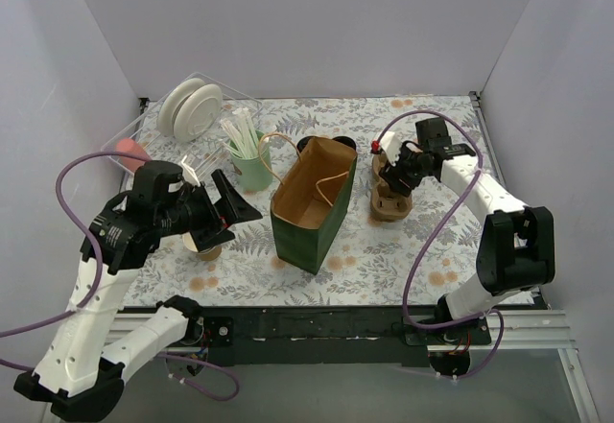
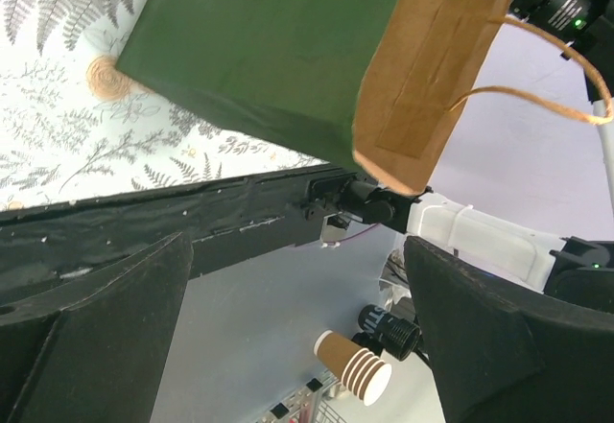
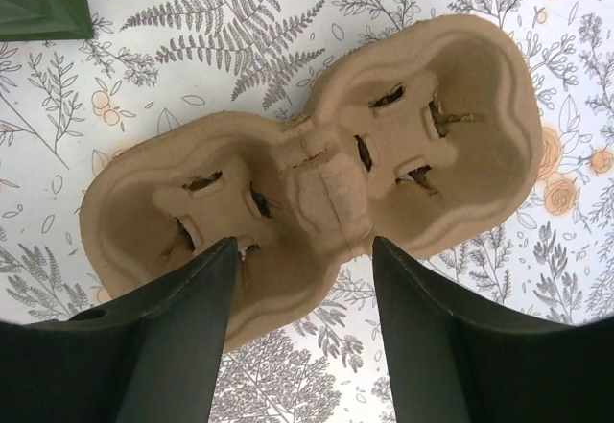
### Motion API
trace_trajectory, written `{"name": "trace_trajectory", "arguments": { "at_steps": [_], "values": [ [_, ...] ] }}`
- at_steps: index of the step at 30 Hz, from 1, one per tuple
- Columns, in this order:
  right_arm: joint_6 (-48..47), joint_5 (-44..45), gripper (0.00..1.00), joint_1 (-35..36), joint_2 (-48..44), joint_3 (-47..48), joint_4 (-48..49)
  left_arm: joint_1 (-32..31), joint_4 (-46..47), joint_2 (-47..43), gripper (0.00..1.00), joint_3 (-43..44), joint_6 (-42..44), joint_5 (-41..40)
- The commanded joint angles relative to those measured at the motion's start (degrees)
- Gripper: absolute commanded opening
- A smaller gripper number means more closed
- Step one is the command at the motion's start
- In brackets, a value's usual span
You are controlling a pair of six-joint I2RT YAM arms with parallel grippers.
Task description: Pack the takeout coffee
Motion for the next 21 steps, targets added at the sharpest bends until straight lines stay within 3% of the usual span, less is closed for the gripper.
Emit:
{"name": "trace_trajectory", "arguments": {
  "at_steps": [1, 9, 16, 21],
  "values": [
    [-2.8, -1.8, 0.65, -0.3, 2.2, 0.3, 3.1, 0.2, -1.7, -2.6, 0.92, -1.4, -1.7, -0.3],
    [-3.4, -2.8, 0.63, -0.4, 6.0, 4.0, 2.3, 0.2, -2.4, -1.9, 0.92, -0.6, -1.4, -1.1],
    [-3.8, -3.4, 0.45, -0.5, 7.0, 4.1, 2.8, 0.2, -1.7, -1.2, 0.92, -0.8, -1.2, -1.1],
    [-4.2, -4.8, 0.42, -0.8, 7.1, 3.6, 3.0, 0.2, -2.2, -1.4, 0.92, -1.0, -0.9, -2.0]
  ]
}}
